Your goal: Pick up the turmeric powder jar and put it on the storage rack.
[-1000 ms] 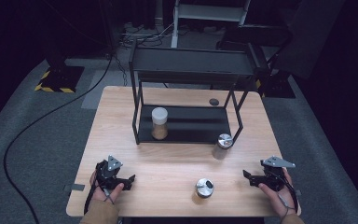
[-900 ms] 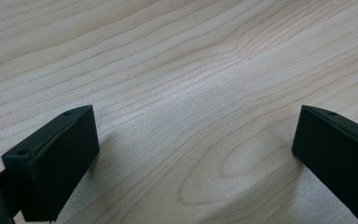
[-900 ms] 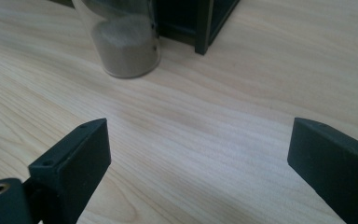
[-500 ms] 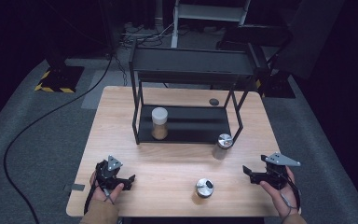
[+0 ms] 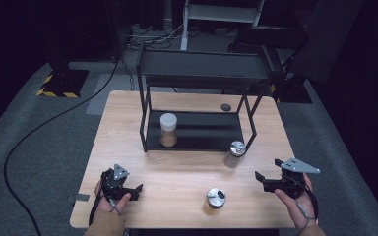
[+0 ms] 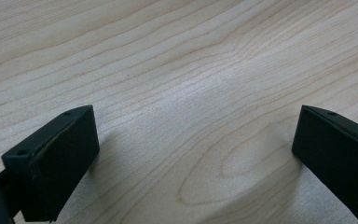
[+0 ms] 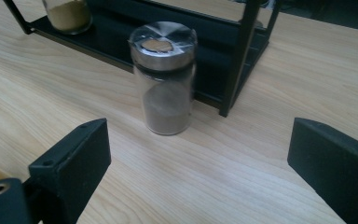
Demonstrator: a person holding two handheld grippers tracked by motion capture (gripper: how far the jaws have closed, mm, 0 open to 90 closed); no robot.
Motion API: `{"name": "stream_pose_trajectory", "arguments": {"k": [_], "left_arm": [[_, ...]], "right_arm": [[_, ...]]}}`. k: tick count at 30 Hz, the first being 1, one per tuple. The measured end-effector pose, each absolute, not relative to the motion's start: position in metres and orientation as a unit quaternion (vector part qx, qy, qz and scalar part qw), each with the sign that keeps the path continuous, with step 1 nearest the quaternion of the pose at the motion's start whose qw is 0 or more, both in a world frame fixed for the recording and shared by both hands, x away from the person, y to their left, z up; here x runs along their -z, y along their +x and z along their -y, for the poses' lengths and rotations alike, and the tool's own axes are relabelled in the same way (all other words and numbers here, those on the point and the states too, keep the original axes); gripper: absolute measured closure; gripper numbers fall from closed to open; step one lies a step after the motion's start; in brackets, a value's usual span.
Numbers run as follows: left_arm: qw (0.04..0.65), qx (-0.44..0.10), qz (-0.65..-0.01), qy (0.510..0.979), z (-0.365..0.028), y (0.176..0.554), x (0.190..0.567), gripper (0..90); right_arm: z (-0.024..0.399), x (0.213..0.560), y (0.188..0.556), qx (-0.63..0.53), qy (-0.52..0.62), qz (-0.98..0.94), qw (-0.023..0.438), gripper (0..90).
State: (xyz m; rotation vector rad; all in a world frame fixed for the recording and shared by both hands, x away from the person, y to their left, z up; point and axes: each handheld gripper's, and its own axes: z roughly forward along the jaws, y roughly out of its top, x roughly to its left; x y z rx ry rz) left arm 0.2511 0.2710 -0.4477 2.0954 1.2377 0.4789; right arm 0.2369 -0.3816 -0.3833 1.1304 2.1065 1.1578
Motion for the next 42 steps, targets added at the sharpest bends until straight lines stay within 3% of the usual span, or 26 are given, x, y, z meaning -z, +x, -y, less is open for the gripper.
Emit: {"name": "stream_pose_trajectory", "arguments": {"k": [42], "left_arm": [[0.324,-0.183,-0.471,0.800,-0.271,0.251,0.448,0.5]], "right_arm": [[0.288,0.364,0.227,-0.457,0.345,-0.795,0.201,5.6]]}}
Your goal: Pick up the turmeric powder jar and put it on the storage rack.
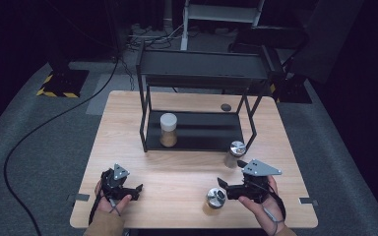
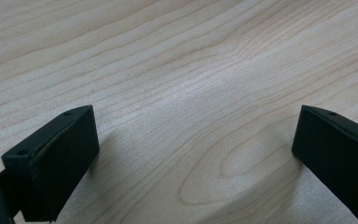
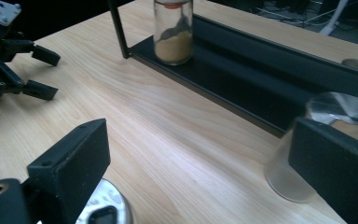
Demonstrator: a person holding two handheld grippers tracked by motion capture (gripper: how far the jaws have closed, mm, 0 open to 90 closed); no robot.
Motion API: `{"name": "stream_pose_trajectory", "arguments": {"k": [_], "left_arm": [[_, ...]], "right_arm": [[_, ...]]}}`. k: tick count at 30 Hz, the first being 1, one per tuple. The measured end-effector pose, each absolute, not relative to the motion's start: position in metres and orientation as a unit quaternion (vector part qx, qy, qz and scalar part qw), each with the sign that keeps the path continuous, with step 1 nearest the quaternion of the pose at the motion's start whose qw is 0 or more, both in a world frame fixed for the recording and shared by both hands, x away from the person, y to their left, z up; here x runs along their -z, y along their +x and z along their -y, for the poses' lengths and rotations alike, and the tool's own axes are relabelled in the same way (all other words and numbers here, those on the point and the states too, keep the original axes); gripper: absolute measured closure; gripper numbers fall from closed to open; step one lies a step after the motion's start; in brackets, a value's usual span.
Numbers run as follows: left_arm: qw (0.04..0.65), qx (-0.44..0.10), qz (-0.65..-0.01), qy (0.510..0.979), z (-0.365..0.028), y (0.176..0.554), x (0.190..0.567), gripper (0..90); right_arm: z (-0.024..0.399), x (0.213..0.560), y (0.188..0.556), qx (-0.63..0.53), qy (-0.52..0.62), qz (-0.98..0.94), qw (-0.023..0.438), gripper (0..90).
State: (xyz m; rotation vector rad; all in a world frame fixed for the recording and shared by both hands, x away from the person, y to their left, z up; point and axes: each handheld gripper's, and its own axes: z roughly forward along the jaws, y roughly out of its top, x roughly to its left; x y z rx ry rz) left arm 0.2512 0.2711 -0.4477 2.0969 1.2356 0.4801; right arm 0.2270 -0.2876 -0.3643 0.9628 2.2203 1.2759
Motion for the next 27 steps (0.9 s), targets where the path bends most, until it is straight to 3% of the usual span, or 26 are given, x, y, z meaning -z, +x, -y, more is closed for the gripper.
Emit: {"name": "stream_pose_trajectory", "arguments": {"k": [27], "left_arm": [[0.324,-0.183,-0.471,0.800,-0.271,0.251,0.448,0.5]], "right_arm": [[0.254,0.370,0.203,-0.470,0.324,-0.796,0.199,5.8]]}}
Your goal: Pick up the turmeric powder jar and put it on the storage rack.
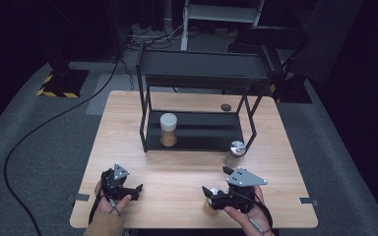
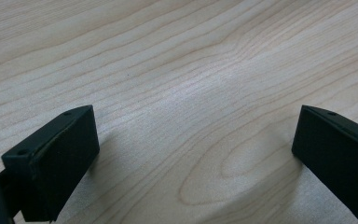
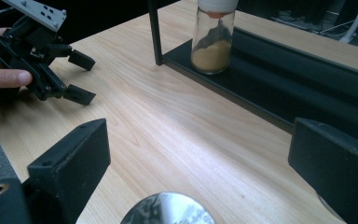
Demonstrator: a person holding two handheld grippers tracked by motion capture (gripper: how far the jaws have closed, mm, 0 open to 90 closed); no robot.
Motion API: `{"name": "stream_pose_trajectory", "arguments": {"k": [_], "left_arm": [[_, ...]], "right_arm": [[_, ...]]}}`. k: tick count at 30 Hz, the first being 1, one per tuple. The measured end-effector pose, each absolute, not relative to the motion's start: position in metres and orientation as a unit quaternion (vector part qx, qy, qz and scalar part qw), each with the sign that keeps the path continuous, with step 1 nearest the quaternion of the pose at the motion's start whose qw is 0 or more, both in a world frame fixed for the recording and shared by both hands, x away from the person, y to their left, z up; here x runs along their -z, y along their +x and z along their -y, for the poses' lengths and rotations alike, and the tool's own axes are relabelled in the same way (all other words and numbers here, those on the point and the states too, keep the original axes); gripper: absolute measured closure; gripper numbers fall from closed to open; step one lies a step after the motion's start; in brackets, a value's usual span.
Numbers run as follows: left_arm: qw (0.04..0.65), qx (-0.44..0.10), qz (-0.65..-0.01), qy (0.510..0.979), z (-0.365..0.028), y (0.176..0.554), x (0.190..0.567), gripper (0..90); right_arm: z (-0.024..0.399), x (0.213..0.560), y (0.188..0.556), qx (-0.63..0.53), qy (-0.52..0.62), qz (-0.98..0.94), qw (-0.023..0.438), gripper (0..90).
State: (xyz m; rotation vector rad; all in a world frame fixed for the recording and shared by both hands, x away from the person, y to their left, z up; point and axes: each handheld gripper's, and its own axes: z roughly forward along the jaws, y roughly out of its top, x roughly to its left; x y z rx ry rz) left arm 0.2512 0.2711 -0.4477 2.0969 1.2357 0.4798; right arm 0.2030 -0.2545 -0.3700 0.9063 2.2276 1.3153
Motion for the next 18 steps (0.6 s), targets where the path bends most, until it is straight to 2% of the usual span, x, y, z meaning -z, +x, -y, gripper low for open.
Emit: {"name": "stream_pose_trajectory", "arguments": {"k": [18], "left_arm": [[0.325,-0.183,-0.471,0.800,-0.271,0.251,0.448,0.5]], "right_arm": [[0.254,0.393,0.188,-0.451,0.330,-0.805,0.199,7.8]]}}
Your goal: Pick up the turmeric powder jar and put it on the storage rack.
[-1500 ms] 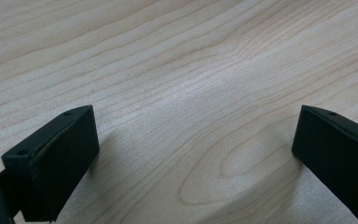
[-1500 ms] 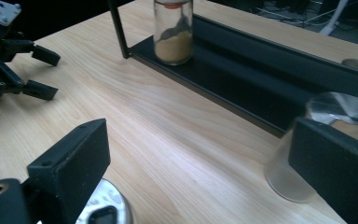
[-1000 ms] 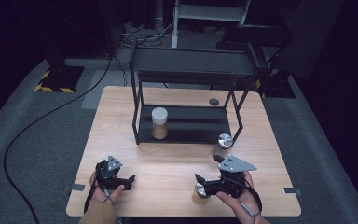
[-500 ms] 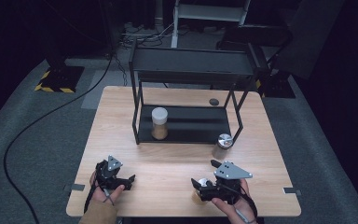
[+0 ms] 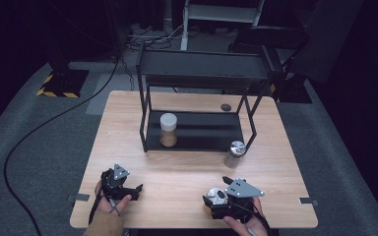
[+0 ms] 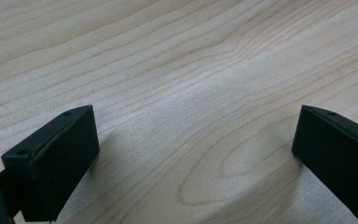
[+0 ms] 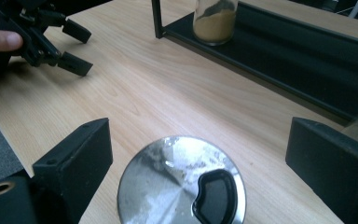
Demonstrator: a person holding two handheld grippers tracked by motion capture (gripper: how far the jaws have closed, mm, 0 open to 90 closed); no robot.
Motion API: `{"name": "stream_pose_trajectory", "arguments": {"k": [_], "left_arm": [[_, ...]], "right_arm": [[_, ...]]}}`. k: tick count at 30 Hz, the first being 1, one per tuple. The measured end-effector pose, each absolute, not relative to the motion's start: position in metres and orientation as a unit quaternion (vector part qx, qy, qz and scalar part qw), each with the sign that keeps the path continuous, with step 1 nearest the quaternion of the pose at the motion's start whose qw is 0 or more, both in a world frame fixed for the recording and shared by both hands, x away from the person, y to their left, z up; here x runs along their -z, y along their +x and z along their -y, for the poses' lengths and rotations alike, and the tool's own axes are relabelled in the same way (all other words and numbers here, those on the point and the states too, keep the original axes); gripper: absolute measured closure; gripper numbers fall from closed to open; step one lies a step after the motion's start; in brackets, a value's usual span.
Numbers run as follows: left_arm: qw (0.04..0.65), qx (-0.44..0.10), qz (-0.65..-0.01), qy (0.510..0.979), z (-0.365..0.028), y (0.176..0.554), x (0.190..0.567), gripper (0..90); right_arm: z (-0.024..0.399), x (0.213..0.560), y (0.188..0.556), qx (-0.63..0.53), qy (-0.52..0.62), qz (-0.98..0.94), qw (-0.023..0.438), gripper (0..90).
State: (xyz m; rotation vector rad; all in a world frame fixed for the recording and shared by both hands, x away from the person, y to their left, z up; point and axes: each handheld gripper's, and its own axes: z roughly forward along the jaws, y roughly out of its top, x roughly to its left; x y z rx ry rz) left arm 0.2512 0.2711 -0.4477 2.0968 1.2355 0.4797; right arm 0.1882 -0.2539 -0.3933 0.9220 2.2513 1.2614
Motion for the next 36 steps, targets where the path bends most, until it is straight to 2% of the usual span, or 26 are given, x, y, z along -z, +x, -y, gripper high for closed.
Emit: {"name": "stream_pose_trajectory", "arguments": {"k": [18,25,30,36], "left_arm": [[0.325,-0.183,-0.471,0.800,-0.271,0.251,0.448,0.5],[0.325,-0.183,-0.471,0.800,-0.271,0.251,0.448,0.5],[0.324,-0.183,-0.471,0.800,-0.271,0.251,0.448,0.5],[0.324,-0.183,-0.471,0.800,-0.271,0.251,0.448,0.5]], "right_arm": [[0.255,0.408,0.189,-0.428,0.329,-0.822,0.179,15.6],[0.254,0.411,0.191,-0.416,0.325,-0.832,0.170,20.3],[0.252,0.412,0.195,-0.402,0.317,-0.843,0.164,30.6],[0.253,0.411,0.196,-0.400,0.314,-0.845,0.163,31.7]]}}
